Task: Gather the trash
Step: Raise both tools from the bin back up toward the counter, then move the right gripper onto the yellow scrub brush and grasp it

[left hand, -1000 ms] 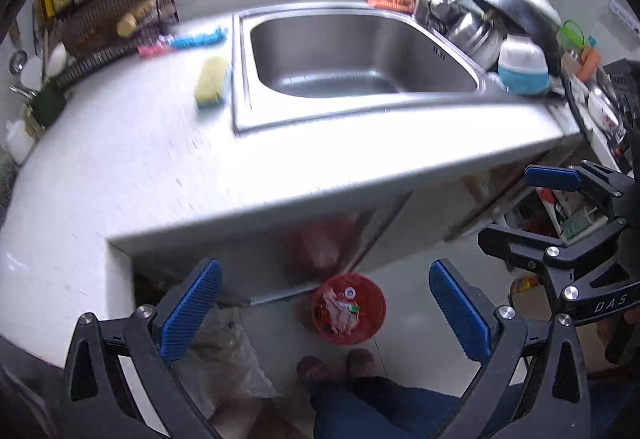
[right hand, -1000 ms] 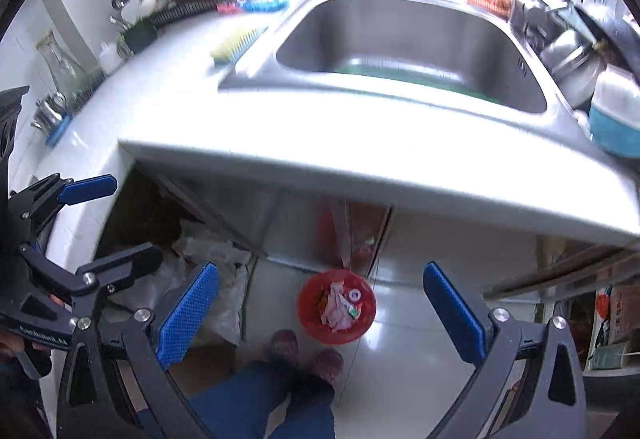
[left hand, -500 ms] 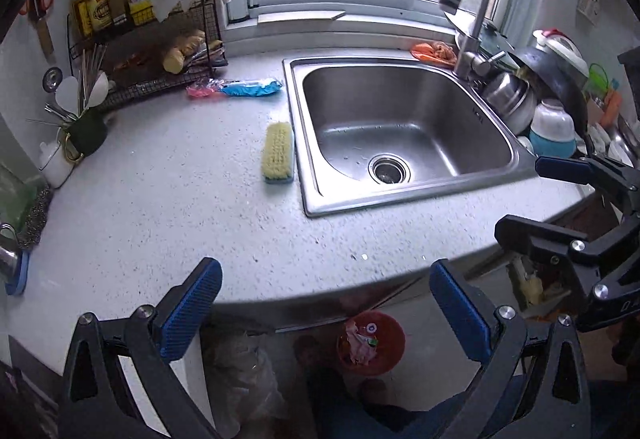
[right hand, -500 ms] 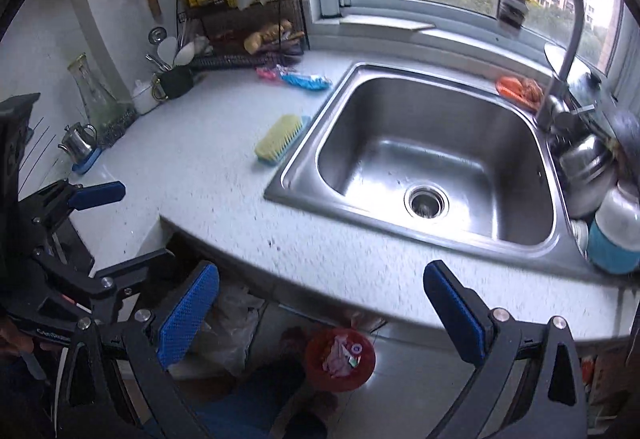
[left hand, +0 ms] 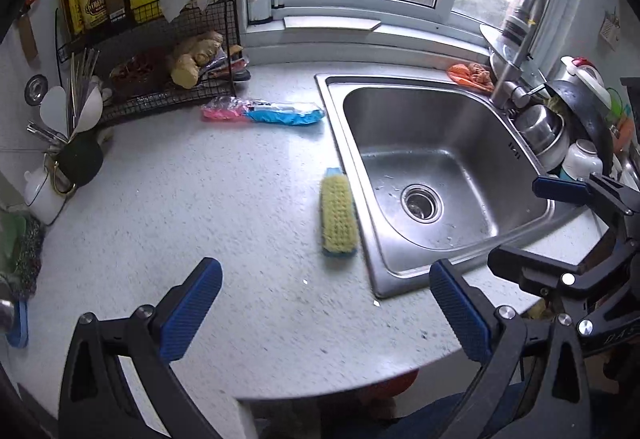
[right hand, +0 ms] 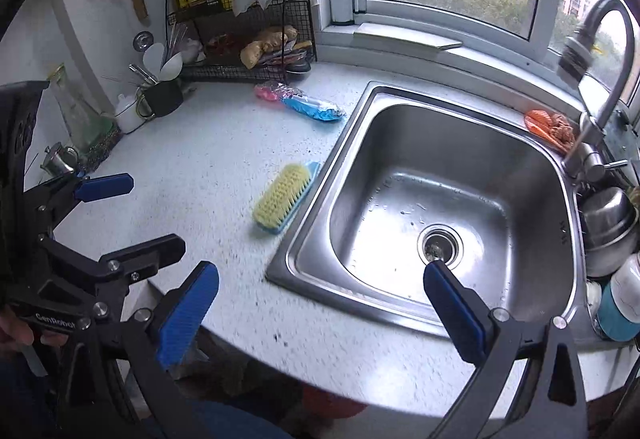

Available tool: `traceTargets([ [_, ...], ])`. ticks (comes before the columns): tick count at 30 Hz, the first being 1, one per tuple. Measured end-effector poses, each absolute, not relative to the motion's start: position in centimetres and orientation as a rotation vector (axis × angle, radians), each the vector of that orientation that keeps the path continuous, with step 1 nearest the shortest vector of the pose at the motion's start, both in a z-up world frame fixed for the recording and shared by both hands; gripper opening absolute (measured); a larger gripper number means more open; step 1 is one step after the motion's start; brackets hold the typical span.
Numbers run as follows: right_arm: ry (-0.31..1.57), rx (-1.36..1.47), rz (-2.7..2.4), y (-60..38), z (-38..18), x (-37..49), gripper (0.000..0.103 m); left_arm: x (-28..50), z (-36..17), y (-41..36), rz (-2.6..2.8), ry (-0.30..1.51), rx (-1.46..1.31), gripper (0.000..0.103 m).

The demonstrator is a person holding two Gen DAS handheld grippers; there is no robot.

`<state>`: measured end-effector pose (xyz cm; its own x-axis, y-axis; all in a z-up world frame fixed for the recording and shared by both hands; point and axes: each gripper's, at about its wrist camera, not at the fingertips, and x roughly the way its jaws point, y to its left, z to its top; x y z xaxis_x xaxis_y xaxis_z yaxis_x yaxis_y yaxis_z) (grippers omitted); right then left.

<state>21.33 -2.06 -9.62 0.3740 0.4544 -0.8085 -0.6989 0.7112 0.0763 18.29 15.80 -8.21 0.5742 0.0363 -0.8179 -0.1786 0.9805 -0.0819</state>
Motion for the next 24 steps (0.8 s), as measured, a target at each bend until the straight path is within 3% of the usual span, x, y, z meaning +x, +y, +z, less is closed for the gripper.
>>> traceTargets([
  [13, 1.069, -0.293, 0.740, 4.9, -13.2, 25.4, 0.102, 21.6, -12.4, 24.5, 0.147, 1.042, -0.227, 0.103],
  [24, 1.205, -0.278, 0.758, 8.8, -17.5, 27.8, 0.102, 23.5, -16.2, 27.6, 0.124, 1.137, -0.209, 0.103],
])
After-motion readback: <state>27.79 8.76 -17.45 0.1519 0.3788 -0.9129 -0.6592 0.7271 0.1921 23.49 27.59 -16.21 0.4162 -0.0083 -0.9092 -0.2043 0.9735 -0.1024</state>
